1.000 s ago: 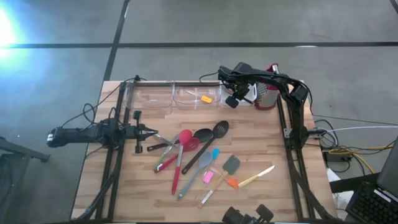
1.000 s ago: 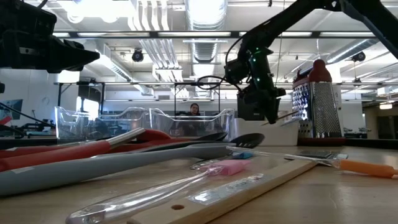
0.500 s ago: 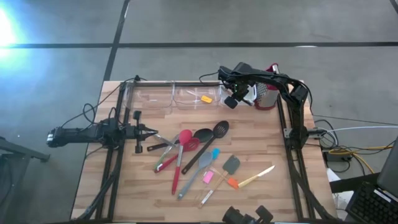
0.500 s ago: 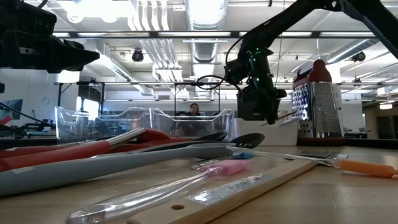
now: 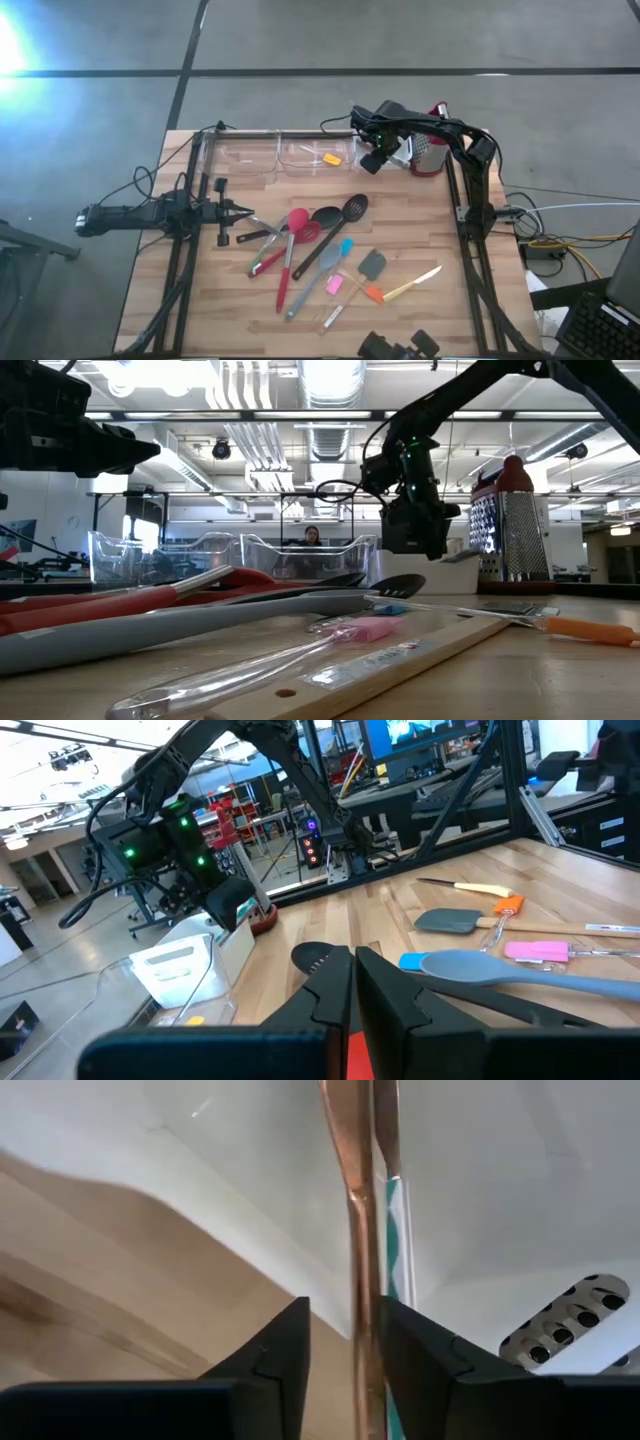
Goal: Pick & Place Kitchen Items
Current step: Put the blue serving spoon into the left transparent bin
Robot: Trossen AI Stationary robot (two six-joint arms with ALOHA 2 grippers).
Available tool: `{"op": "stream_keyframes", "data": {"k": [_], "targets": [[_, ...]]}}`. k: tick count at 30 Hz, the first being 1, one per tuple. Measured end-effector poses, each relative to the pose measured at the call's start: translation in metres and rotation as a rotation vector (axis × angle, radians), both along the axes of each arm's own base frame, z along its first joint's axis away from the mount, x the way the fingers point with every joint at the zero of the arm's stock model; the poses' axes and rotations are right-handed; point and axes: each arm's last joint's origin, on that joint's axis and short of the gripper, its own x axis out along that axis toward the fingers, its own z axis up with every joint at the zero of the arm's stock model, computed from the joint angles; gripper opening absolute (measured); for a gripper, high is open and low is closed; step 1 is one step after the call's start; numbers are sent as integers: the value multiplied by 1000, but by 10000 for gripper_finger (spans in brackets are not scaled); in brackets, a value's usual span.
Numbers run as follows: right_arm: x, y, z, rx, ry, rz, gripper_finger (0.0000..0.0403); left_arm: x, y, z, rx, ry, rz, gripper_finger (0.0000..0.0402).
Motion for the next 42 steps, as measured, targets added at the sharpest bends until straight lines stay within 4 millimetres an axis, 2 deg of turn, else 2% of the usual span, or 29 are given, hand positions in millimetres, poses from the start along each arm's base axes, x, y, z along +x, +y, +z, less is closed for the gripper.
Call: {"op": "stream_keyframes", "data": {"k": [4, 8, 11, 17, 23, 28, 33, 37, 42], "targets": [[-1, 1, 12, -7, -13, 28, 143, 0, 0, 0, 0, 0, 0, 23], [-2, 8, 45, -71, -96, 56, 151, 0, 0, 0, 0, 0, 0, 23], [-2, 24, 75, -135, -185, 91, 150, 0, 0, 0, 0, 0, 0, 23], [-7, 76, 129, -245, -398, 135, 129, 0, 0, 0, 0, 0, 1, 23], [-16, 141, 156, -271, -546, 285, 103, 0, 0, 0, 0, 0, 0, 23], [-22, 197, 164, -245, -671, 414, 80, 0, 0, 0, 0, 0, 0, 23], [-35, 248, 161, -278, -776, 561, 61, 0, 0, 0, 0, 0, 0, 23], [-53, 274, 155, -274, -836, 598, 50, 0, 0, 0, 0, -1, 0, 23], [-74, 296, 145, -287, -983, 654, 39, 0, 0, 0, 3, -2, 0, 23]]}}
